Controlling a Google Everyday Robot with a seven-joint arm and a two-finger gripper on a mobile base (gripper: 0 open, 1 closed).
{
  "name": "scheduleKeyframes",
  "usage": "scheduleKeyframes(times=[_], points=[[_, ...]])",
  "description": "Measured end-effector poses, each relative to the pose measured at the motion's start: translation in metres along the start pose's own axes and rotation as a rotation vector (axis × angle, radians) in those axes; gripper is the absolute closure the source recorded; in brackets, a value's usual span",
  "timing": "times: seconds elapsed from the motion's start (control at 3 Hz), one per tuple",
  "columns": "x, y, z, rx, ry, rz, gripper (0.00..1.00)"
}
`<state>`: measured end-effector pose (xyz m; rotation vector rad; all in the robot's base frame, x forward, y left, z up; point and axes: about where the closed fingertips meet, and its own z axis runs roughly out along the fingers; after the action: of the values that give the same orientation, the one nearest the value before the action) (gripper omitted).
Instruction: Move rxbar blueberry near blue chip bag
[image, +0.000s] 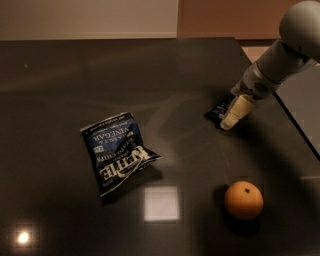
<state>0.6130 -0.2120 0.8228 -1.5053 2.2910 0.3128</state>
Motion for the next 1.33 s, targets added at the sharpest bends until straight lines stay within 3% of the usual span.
scheduleKeyframes(times=[0.33, 0.67, 1.0, 1.33], points=[[-0.002, 0.0, 0.002, -0.011, 0.002, 0.0, 0.39], [-0.008, 0.001, 0.001, -0.026, -0.001, -0.009, 0.72], [-0.019, 0.006, -0.004, -0.039, -0.016, -0.023, 0.93], [-0.044, 0.027, -0.012, -0.068, -0.055, -0.077, 1.0]])
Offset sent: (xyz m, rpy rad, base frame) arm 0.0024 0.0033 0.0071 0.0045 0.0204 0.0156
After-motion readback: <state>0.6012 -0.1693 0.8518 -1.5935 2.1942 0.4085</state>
